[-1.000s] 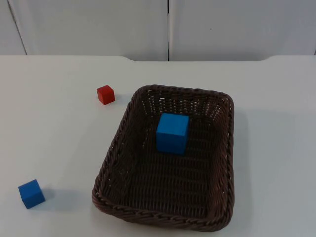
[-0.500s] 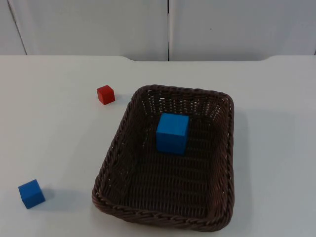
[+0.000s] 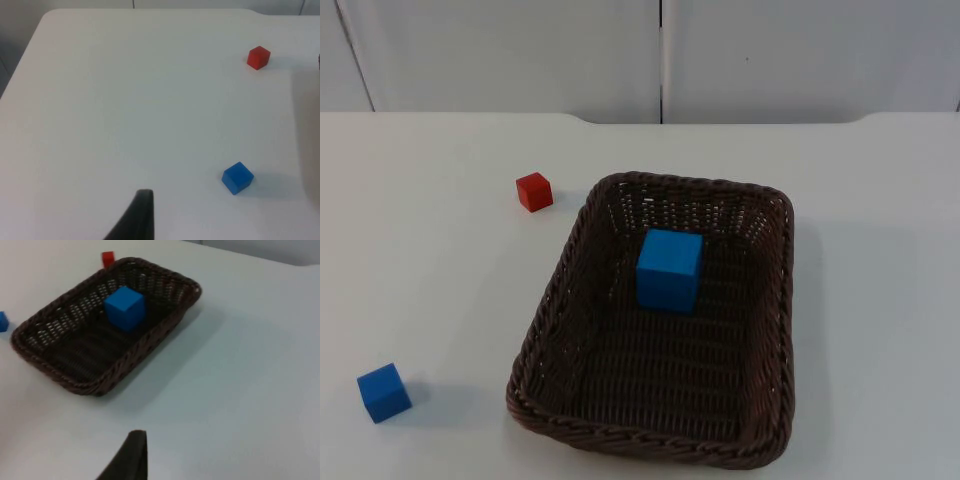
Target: Pick up the basket with the left hand and place the largest block into the basket with the right hand.
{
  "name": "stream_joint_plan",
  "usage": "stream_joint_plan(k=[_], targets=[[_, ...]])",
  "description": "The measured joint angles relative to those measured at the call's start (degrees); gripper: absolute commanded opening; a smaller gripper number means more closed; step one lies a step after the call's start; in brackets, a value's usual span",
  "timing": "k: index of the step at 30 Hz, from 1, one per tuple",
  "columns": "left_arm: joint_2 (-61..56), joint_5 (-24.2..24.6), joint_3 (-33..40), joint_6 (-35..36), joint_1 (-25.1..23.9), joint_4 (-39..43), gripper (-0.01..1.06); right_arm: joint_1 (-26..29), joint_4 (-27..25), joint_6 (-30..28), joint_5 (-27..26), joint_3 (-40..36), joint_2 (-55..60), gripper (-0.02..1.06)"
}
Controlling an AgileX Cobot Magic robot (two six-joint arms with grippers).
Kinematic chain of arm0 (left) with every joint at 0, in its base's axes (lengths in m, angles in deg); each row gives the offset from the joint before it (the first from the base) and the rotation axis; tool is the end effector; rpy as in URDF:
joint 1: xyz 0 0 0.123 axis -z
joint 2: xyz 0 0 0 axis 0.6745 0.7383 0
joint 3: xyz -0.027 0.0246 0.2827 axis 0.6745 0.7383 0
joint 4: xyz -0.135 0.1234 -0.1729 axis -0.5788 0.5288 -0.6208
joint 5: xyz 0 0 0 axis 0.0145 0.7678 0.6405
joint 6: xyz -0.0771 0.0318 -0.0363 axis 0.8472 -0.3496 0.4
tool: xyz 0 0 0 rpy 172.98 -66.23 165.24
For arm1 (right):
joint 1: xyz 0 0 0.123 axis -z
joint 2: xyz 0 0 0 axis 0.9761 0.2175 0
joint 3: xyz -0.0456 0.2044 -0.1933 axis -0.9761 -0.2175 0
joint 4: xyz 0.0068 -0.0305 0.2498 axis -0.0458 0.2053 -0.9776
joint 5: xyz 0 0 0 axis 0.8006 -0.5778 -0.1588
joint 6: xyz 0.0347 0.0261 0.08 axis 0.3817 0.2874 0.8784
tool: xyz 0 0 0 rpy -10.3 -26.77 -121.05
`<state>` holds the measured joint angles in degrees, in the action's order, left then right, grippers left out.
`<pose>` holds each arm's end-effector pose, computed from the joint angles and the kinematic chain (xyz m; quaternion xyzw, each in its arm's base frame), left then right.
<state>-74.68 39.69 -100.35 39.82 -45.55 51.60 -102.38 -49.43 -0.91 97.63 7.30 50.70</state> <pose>-0.0053 -0.0047 0.2750 -0.0114 0.8605 -0.0075 0.5093 -0.0071 -0.0027 0.2799 -0.1912 0.8355 0.1112 0.5030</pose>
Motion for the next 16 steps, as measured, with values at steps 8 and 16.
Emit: stream_joint_plan(k=[8, 16], targets=[[0.0, 0.0, 0.0, 0.0, 0.0, 0.0, 1.05, 10.27, 0.0, 0.0, 0.0, 0.0, 0.0, 1.05], [0.0, 0.0, 0.0, 0.0, 0.0, 0.0, 1.05, 20.89, 0.0, 0.0, 0.0, 0.0, 0.0, 1.05]])
